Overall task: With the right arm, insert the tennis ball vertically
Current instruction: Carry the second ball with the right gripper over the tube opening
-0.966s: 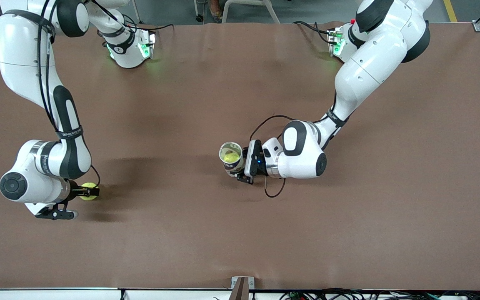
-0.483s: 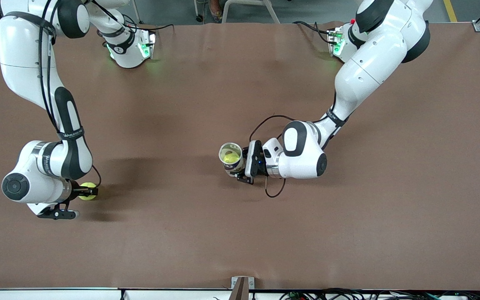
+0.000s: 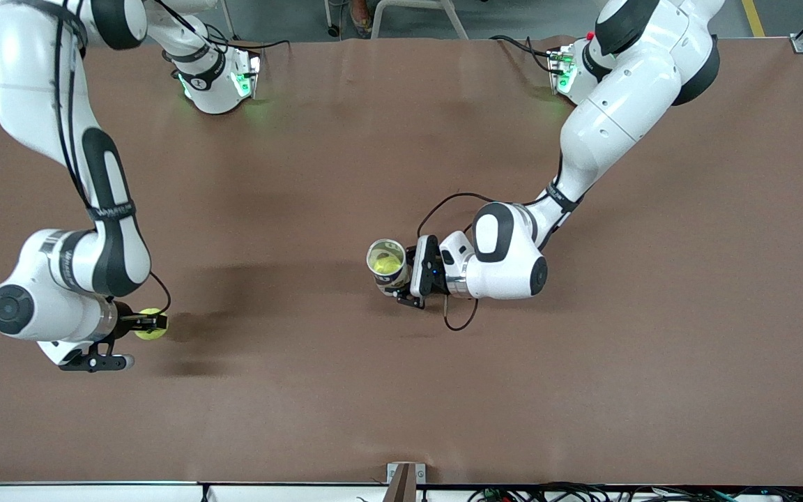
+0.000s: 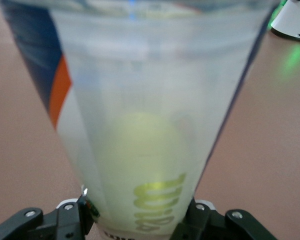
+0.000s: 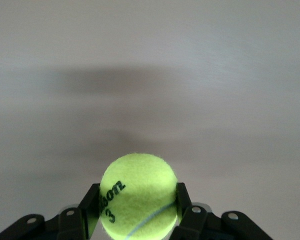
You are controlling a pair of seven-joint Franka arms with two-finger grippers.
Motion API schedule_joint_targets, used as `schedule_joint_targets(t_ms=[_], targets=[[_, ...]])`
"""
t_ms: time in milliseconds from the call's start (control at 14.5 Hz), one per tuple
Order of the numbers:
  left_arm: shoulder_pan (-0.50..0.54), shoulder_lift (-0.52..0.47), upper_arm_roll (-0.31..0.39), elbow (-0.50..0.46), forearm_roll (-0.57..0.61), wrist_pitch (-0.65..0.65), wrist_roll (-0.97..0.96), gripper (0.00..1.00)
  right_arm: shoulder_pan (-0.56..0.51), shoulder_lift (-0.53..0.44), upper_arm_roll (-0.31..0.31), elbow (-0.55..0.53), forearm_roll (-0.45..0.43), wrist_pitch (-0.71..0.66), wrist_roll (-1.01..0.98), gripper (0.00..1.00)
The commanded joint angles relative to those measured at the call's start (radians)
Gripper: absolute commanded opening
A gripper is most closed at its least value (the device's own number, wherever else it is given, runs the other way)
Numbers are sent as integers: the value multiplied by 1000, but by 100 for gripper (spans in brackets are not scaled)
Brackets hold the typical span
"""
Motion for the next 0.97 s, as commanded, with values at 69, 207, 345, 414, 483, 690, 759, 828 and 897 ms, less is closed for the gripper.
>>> schedule_joint_targets(t_ms=[69,207,345,414,483,690,759,828,897], targets=[[-22,45,29,17,-6,24,28,66,55,-142,56,40,204,-200,170,21],[-20,45,29,17,7,24,40,66,145,-150,67,71,262,-244,364,21],[-7,39,29,15,11,24,43,67,257,-153,68,75,270,-238,537,21],[-8,36,29,17,11,22,41,67,308,-153,68,75,272,-236,615,21],[-13,37,29,15,11,22,41,67,368,-147,68,75,270,-230,698,21],[-20,42,29,15,11,24,46,67,437,-143,68,75,317,-160,875,21],[-20,42,29,15,11,24,46,67,445,-143,68,75,346,-140,895,21],[-19,42,29,15,10,24,46,67,452,-142,67,75,376,-123,907,21],[-19,42,29,15,10,24,46,67,454,-139,68,75,408,-86,921,21]])
